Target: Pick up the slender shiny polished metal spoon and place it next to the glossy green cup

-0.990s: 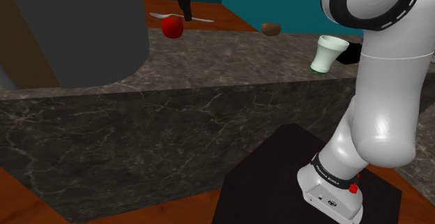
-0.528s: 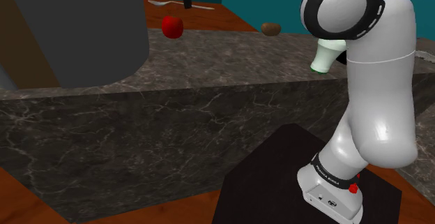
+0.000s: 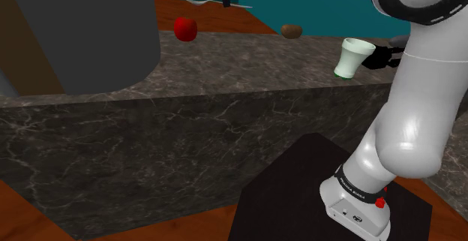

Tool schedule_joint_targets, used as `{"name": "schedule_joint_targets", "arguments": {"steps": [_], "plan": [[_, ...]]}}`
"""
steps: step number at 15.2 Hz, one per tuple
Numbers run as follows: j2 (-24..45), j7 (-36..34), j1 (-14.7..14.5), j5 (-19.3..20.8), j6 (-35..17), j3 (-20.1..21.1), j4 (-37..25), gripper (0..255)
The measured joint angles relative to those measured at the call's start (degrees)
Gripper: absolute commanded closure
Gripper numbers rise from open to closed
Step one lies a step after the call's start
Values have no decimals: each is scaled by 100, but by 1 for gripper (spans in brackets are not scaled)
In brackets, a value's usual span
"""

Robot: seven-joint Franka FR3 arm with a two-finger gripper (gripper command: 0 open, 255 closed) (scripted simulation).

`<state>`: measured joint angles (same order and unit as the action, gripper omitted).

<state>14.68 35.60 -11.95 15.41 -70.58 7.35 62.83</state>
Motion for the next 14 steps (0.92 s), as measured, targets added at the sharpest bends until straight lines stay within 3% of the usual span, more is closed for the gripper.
{"name": "schedule_joint_targets", "arguments": {"steps": [9,14], "plan": [[-1236,1074,775,-102,-744,-492,1702,255],[-1499,1694,1107,-78,-958,-809,2021,255]]}}
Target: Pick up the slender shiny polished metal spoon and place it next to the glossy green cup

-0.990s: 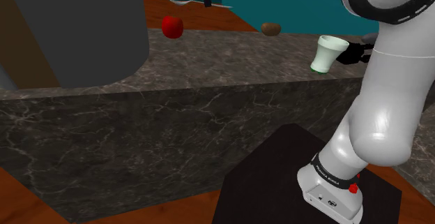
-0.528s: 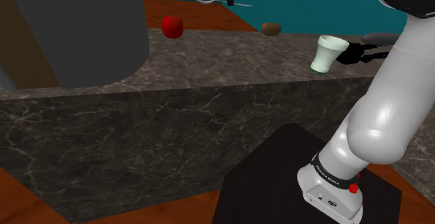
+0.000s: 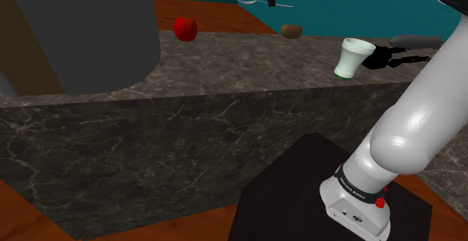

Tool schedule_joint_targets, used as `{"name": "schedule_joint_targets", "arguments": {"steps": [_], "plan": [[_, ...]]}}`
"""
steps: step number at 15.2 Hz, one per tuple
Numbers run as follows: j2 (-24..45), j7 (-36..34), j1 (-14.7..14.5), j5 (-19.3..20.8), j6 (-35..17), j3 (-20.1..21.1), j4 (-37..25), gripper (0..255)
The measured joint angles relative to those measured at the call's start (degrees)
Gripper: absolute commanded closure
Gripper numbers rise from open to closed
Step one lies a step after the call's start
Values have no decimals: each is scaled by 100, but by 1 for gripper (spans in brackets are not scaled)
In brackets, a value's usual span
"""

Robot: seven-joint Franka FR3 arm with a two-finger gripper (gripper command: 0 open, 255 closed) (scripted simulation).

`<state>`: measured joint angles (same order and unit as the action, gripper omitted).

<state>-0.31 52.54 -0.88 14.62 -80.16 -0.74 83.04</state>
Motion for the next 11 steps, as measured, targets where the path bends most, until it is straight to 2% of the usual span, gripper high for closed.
{"name": "schedule_joint_targets", "arguments": {"steps": [7,11], "plan": [[-314,917,471,46,-388,-509,456,255],[-287,1478,745,52,-579,-827,468,255]]}}
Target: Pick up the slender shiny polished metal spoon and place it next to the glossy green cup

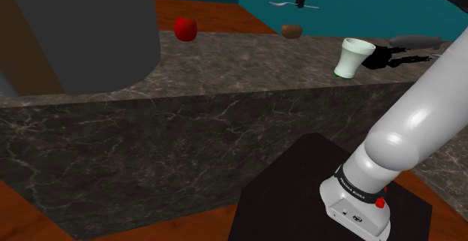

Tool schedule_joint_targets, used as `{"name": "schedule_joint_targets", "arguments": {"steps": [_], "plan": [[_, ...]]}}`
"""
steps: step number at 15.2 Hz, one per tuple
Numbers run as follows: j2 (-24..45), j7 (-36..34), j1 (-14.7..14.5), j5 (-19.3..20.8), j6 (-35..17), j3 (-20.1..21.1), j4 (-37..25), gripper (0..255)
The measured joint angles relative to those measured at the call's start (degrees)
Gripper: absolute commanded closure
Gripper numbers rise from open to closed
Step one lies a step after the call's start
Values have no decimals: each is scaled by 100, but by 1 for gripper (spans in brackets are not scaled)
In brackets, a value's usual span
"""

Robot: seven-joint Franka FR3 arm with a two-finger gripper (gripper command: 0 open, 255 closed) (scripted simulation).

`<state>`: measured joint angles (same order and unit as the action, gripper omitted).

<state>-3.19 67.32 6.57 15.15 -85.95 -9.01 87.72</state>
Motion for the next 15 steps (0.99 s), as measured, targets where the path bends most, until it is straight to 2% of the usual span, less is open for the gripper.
{"name": "schedule_joint_targets", "arguments": {"steps": [5,15], "plan": [[150,659,327,-41,-202,-368,-117,255],[-74,561,374,13,-988,-419,890,255]]}}
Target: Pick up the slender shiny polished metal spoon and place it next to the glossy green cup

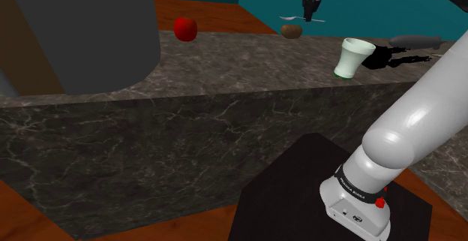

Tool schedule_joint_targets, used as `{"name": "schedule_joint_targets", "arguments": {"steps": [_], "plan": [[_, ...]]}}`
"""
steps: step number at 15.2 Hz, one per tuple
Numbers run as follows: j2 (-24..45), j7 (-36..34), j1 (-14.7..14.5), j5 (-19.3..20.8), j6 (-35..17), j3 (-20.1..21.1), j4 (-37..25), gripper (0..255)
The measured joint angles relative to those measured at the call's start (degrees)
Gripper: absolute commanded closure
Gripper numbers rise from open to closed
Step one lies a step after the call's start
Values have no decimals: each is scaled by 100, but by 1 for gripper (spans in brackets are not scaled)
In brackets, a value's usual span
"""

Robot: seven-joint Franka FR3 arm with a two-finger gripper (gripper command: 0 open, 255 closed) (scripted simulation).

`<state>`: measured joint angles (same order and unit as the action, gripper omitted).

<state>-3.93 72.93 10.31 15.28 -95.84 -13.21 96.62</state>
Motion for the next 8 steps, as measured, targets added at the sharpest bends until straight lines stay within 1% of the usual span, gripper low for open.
{"name": "schedule_joint_targets", "arguments": {"steps": [8], "plan": [[-83,-146,12,45,-600,-14,698,255]]}}
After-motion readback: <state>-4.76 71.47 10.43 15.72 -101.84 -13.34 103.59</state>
